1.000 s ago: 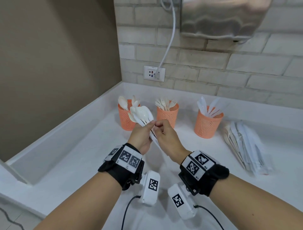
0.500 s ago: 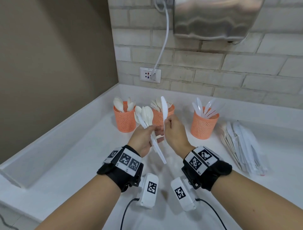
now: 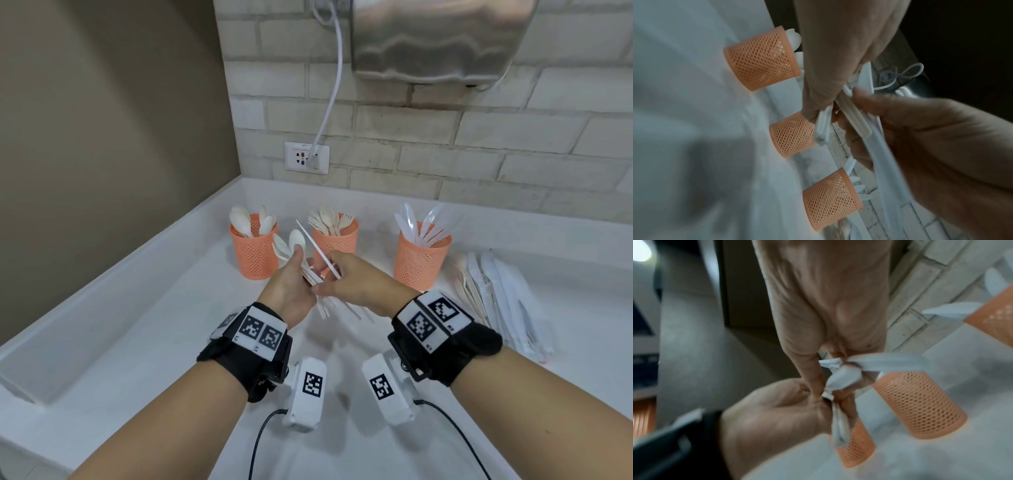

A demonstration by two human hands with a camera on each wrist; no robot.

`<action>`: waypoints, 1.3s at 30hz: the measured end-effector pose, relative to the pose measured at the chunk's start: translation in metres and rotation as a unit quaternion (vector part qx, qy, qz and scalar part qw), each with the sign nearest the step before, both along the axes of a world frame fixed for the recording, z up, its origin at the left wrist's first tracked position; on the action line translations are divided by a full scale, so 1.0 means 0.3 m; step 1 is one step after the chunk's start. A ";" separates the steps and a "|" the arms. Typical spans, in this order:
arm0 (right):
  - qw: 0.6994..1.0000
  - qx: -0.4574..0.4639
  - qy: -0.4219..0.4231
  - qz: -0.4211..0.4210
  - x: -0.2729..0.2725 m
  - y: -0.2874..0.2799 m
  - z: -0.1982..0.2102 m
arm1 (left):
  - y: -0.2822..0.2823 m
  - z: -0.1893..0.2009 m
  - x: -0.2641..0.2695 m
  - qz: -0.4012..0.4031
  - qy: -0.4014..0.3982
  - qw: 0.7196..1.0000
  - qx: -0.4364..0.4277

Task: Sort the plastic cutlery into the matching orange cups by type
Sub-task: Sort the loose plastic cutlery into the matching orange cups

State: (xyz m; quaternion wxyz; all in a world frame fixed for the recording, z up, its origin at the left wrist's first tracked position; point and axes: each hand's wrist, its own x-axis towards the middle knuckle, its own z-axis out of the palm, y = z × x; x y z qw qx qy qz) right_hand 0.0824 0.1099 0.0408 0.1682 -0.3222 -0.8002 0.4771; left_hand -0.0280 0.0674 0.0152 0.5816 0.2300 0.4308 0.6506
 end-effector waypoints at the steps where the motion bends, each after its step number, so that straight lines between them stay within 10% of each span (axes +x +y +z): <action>1: 1.000 0.016 -0.010 -0.002 0.004 0.005 -0.010 | 0.005 0.002 -0.002 -0.012 0.009 1.000 0.006; 14: 0.986 -0.149 0.073 0.020 0.110 0.073 0.000 | 0.036 0.020 0.001 0.012 0.062 0.994 0.091; 23: 0.935 0.163 0.225 -0.221 0.181 0.321 0.074 | 0.067 -0.021 0.006 -0.073 0.100 0.991 0.055; 28: 0.926 0.129 0.173 -0.309 0.206 0.497 0.019 | 0.131 -0.019 0.022 -0.109 0.129 0.984 0.058; 32: 0.932 0.063 0.098 -0.343 0.239 0.518 -0.019 | 0.123 -0.014 0.037 -0.124 0.154 0.979 0.050; 36: 0.899 0.261 0.132 -0.326 0.188 0.457 0.013 | 0.127 -0.016 0.044 -0.106 0.160 0.980 0.057; 39: 0.931 0.224 0.178 -0.226 0.125 0.365 0.064 | 0.131 -0.025 0.059 -0.080 0.235 0.967 0.050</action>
